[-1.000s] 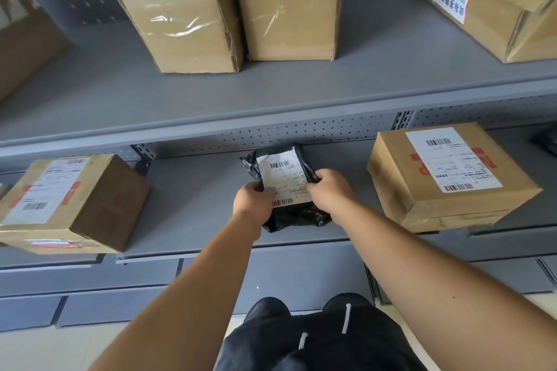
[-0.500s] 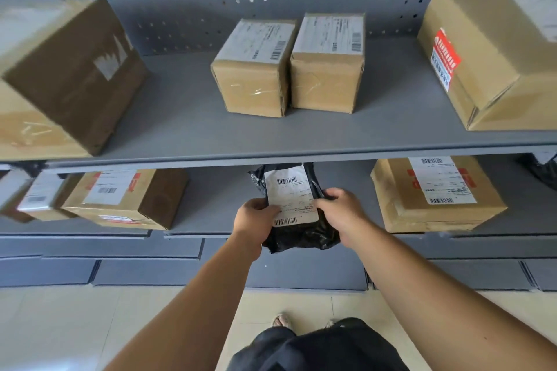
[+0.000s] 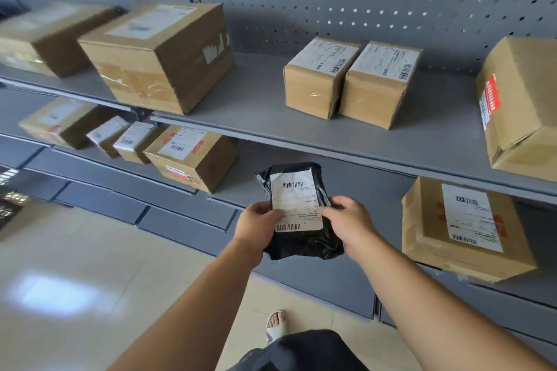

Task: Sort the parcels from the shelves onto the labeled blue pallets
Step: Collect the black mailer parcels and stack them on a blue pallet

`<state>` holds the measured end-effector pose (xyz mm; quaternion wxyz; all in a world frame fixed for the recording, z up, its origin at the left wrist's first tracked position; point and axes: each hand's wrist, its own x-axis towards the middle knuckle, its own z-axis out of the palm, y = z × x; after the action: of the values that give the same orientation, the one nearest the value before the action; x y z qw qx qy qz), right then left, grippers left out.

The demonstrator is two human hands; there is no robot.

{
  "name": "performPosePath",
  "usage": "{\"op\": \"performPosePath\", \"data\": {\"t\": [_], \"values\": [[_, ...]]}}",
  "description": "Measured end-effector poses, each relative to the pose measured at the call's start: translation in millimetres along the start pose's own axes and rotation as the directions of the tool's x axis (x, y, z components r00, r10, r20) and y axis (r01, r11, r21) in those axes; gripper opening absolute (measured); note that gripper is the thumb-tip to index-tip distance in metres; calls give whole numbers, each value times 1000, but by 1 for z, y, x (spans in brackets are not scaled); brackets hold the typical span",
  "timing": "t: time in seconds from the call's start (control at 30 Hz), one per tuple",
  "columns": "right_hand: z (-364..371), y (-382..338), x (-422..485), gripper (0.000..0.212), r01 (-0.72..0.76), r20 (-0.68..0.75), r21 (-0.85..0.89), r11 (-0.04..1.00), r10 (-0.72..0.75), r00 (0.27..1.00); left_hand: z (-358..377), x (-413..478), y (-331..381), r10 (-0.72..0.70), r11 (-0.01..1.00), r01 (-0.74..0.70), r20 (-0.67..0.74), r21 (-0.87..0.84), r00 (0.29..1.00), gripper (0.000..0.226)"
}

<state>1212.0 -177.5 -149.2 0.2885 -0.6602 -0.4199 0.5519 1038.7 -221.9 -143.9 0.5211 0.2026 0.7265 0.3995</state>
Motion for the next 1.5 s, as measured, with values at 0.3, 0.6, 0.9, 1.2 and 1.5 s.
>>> {"op": "performPosePath", "data": {"t": [0.3, 0.6, 0.9, 1.2, 1.5], "values": [[50, -23, -35, 17, 145, 217, -65, 987, -128, 968, -64, -48, -6, -18, 988, -15, -212, -153, 977, 20], [159, -66, -83, 17, 283, 389, -68, 957, -236, 891, -170, -84, -8, 6, 918, -179, -438, -355, 899, 19], [314, -104, -161, 11, 411, 583, -19, 912, -324, 745, -333, -113, -15, -10, 845, -303, -578, -441, 816, 22], [446, -127, -236, 11, 431, 652, 39, 902, -350, 673, -476, -127, -31, -28, 774, -393, -648, -496, 762, 20], [562, -157, -250, 7, 440, 747, 48, 897, -324, 580, -577, -100, -30, -86, 733, -447, -722, -513, 687, 18]]}}
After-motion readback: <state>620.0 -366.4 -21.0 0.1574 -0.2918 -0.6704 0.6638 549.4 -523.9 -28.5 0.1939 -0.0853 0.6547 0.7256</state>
